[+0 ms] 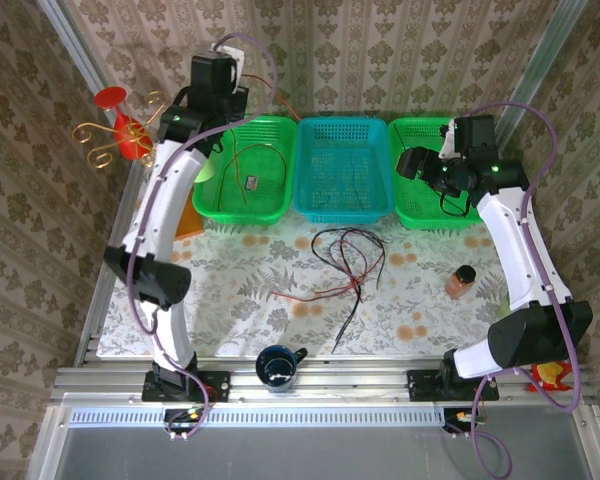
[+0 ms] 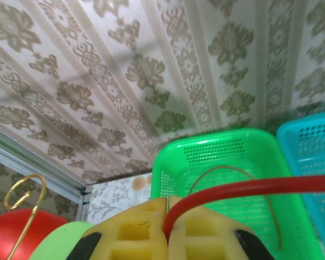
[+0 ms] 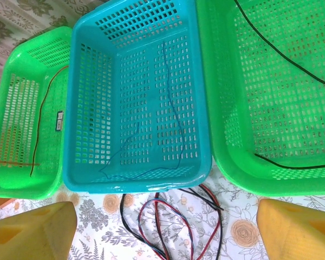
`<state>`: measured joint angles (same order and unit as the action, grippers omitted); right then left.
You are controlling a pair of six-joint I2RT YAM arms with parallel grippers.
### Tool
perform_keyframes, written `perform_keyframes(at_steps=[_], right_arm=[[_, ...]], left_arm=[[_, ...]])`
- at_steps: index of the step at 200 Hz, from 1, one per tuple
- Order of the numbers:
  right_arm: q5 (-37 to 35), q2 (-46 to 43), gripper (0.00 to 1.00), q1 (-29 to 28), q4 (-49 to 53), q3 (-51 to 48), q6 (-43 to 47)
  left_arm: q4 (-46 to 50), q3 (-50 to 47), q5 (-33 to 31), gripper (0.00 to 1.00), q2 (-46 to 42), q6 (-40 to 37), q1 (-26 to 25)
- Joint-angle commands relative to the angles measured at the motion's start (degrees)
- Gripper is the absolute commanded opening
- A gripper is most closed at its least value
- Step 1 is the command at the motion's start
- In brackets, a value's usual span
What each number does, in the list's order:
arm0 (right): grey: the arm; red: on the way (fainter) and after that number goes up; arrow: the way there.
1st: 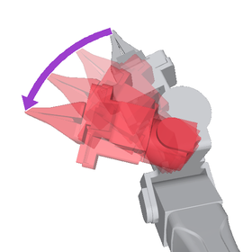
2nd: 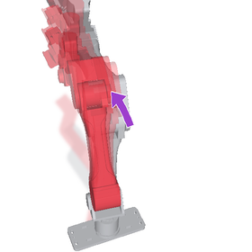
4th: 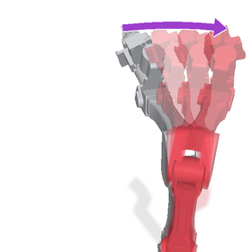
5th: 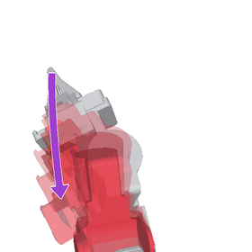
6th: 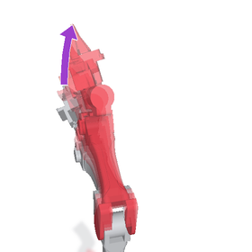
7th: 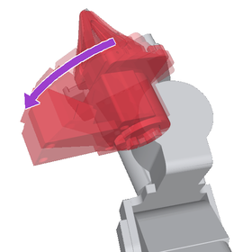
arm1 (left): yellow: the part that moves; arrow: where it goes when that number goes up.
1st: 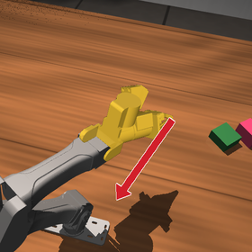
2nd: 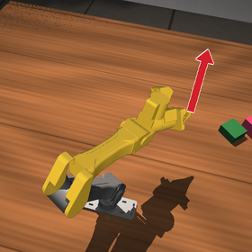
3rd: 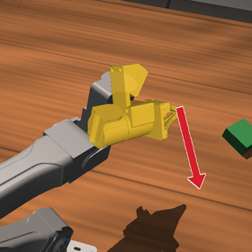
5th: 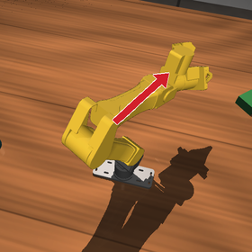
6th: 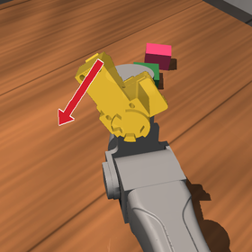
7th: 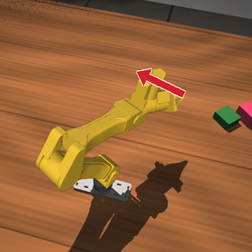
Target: Untangle the cables
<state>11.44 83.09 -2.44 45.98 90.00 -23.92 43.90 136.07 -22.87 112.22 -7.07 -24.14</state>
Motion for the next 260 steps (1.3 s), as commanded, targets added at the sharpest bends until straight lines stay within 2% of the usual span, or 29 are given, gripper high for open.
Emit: perform_keyframes(at_steps=[1, 30, 54, 65, 103, 131, 209, 260], right_arm=[[2.1, -1.4, 0.87, 0.4, -1.1, -0.1, 1.2], [2.8, -2.2, 0.87, 0.9, -2.3, -2.0, 1.2], [3.4, -1.9, 0.87, 1.5, -2.8, -3.8, 1.2], [3.6, -2.0, 0.87, 1.6, -2.5, -4.0, 1.3], [4.1, -1.3, 0.87, 1.8, -4.5, -6.3, 1.1], [4.7, -1.7, 0.87, 1.8, -4.8, -6.8, 0.4], [4.2, -2.9, 0.87, 1.9, -3.3, -6.2, 1.3], [4.5, -2.9, 0.87, 1.9, -3.2, -6.3, 1.4]], left_arm=[[4.5, 4.5, -4.6, 0.0, 5.1, -5.1, -0.2], [3.7, 3.9, -10.1, 0.0, 10.7, -10.9, -0.4], [2.0, 3.0, -19.0, 0.0, 14.8, -15.8, -0.3], [2.6, 3.3, -20.8, 0.0, 15.7, -16.2, 0.2], [4.4, 3.1, -18.1, 0.0, 17.9, -14.2, 1.1], [3.4, 1.6, -21.2, 0.0, 20.7, -17.1, 0.9], [5.9, -0.2, -17.5, 0.0, 26.5, -15.2, 1.3], [10.7, 0.9, -10.7, 0.0, 30.1, -10.9, 1.1]])
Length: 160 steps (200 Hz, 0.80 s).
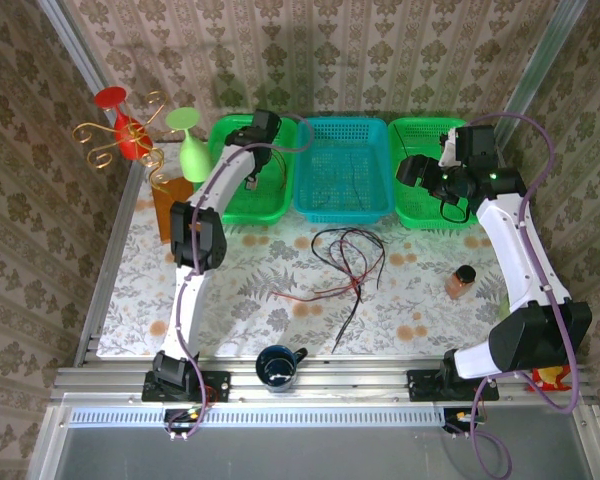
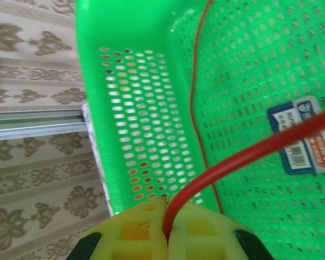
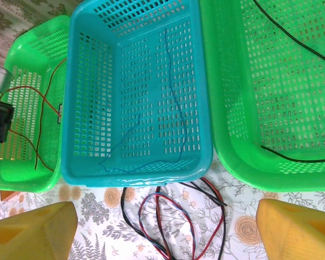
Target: Untangle the cables
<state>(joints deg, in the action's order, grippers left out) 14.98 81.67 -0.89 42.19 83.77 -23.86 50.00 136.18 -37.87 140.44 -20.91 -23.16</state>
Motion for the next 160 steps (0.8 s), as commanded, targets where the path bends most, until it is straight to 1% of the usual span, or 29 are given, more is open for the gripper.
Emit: perform_keyframes(at_steps=[1, 16, 57, 59, 63, 74, 89, 99, 107, 123, 132, 142, 160], right_arm=[[1.0, -1.5, 0.87, 0.3, 0.6, -0.1, 1.4], [1.2, -1.5, 0.87, 0.4, 0.4, -0.4, 1.4], [1.6, -1.5, 0.87, 0.3, 0.5, -1.3, 1.3], [1.6, -2.8, 0.87, 0.3, 0.5, -1.4, 1.4], [1.6, -3.4, 0.87, 0.4, 0.6, -1.4, 1.4], [1.6, -3.7, 0.87, 0.3, 0.6, -1.3, 1.4], [1.7, -4.1, 0.87, 0.4, 0.5, -1.4, 1.1], [2.0, -4.4, 0.86, 0.4, 0.6, -1.3, 0.8], [2.2, -4.7, 0.86, 0.3, 0.7, -1.3, 0.3], [2.3, -5.7, 0.86, 0.2, 0.8, -1.6, 0.0], [2.2, -6.3, 0.87, 0.2, 0.9, -1.9, -0.3], [2.2, -6.9, 0.86, 0.1, 1.3, -2.2, -0.3], [1.6, -8.1, 0.86, -0.2, 2.1, -3.5, -0.8]], left_arm=[[4.7, 0.8, 4.4, 0.0, 1.9, 3.1, 0.1], [6.6, 0.9, 6.2, 0.0, 2.8, 4.5, 0.0], [9.1, 1.5, 5.0, 0.0, 4.1, 7.1, 0.0], [9.1, 1.6, 4.8, 0.0, 4.1, 7.2, 0.0], [9.2, 1.9, 4.2, 0.04, 3.9, 7.5, -0.1], [9.2, 2.9, 3.3, 0.17, 3.1, 7.9, -0.2], [8.9, 4.5, 2.7, 0.39, 1.8, 8.3, -0.6], [8.9, 5.8, 2.7, 0.55, 0.9, 8.3, -0.7], [9.0, 6.7, 3.2, 0.64, 0.2, 8.3, -0.9], [9.5, 8.0, 4.9, 0.76, -1.5, 8.8, -1.2], [10.0, 8.3, 5.6, 0.8, -2.5, 8.9, -1.3], [10.6, 8.5, 5.9, 0.82, -3.6, 9.3, -1.5], [12.6, 9.4, 6.8, 0.83, -5.7, 10.8, -2.3]])
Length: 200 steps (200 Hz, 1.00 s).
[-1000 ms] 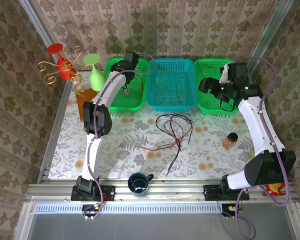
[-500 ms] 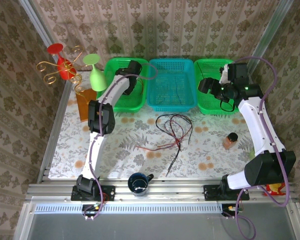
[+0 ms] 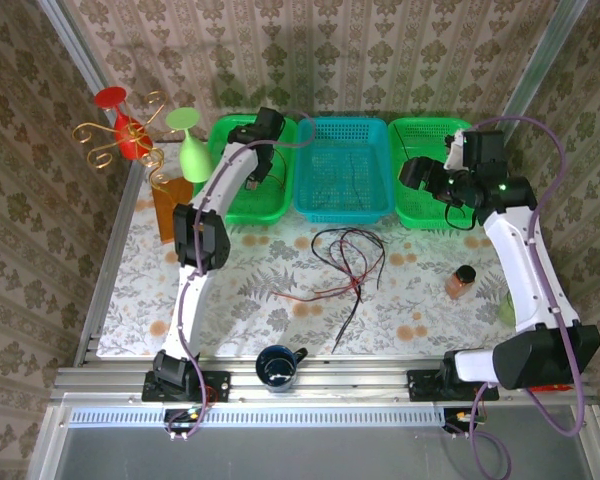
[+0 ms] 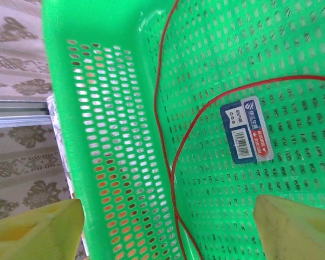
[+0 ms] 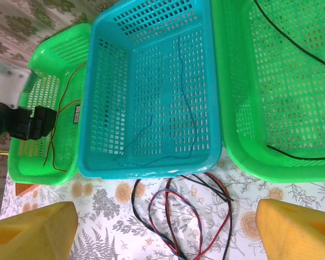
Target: Untangle the cables
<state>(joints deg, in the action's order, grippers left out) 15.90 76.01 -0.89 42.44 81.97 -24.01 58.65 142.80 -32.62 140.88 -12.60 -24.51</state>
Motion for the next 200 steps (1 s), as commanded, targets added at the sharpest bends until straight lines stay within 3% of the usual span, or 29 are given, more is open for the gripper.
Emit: perform_keyframes(at_steps=[1, 43, 63, 91, 109, 142, 178, 200], right_arm=[[0.6, -2.5, 0.86, -0.3, 1.8, -1.8, -0.7], [-3.5, -4.2, 0.84, -4.8, 3.6, -9.2, -5.6], [-6.0, -5.0, 0.84, -7.8, 3.3, -14.4, -9.2], [-5.5, -7.3, 0.84, -10.3, 0.8, -22.9, -19.7], [-1.3, -9.4, 0.84, -12.3, -2.9, -29.5, -34.8], [-5.1, -13.5, 0.78, -22.3, -11.3, -39.3, -54.9], [-6.4, -11.9, 0.73, -26.8, -20.6, -44.3, -63.8], [-7.3, -8.1, 0.72, -29.6, -20.2, -42.6, -65.1]], left_arm=[[4.0, 2.9, 1.6, 0.83, -6.3, 2.5, -1.1], [7.7, 0.9, 9.2, 0.85, -14.1, 8.2, -5.3], [7.0, -5.1, 14.9, 0.85, -19.5, 10.2, -7.4], [1.5, -18.7, 20.4, 0.85, -29.2, 9.7, -10.9], [-4.0, -29.5, 24.8, 0.85, -36.2, 10.7, -12.4], [-17.1, -50.3, 33.3, 0.84, -49.0, 17.8, -12.5], [-29.3, -68.5, 39.1, 0.81, -60.1, 24.1, -12.5], [-33.2, -77.0, 42.7, 0.77, -64.3, 25.5, -12.6]])
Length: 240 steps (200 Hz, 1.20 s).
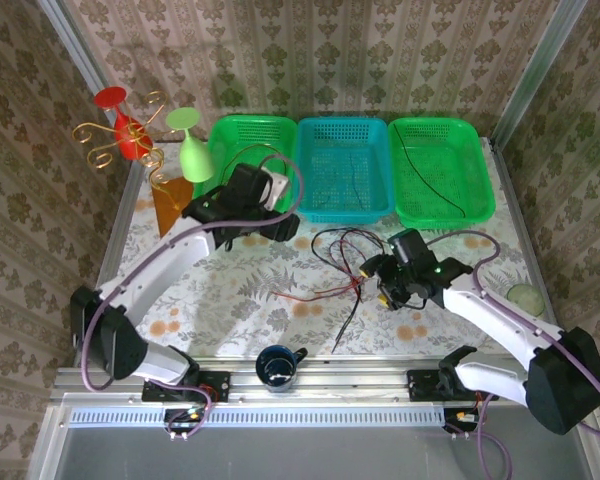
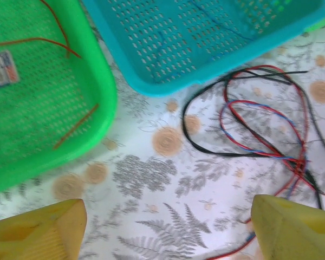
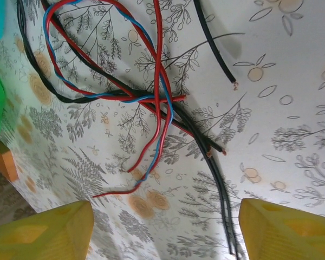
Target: Untangle the cables
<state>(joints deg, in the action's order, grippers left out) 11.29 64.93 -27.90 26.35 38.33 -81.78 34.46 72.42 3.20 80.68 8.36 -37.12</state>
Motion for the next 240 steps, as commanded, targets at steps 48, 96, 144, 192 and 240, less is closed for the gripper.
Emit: perform_keyframes(at_steps=[48, 96, 144, 192, 240], right_arm=[[-4.8, 5.7, 0.73, -3.2, -5.4, 1.6, -10.1], [-5.4, 6.4, 0.76, -3.3, -4.6, 2.9, -9.2], [-3.9, 6.8, 0.78, -2.8, -6.0, 2.8, -8.8], [-1.8, 7.6, 0.78, -1.0, -7.7, 2.0, -8.8], [0.8, 2.5, 0.79, 7.1, -4.7, 0.8, -5.6]], left_arm=[[-2.8, -16.6, 7.3, 0.71, -4.8, -3.9, -4.9], [-5.3, -22.1, 11.3, 0.62, -1.0, -2.7, -7.9], [-3.2, -20.4, 9.7, 0.56, 6.5, -4.9, -8.8], [-4.9, -17.7, 6.6, 0.48, 10.7, -11.1, -12.1], [-1.2, -12.1, 5.7, 0.49, 18.6, -17.4, -15.5]])
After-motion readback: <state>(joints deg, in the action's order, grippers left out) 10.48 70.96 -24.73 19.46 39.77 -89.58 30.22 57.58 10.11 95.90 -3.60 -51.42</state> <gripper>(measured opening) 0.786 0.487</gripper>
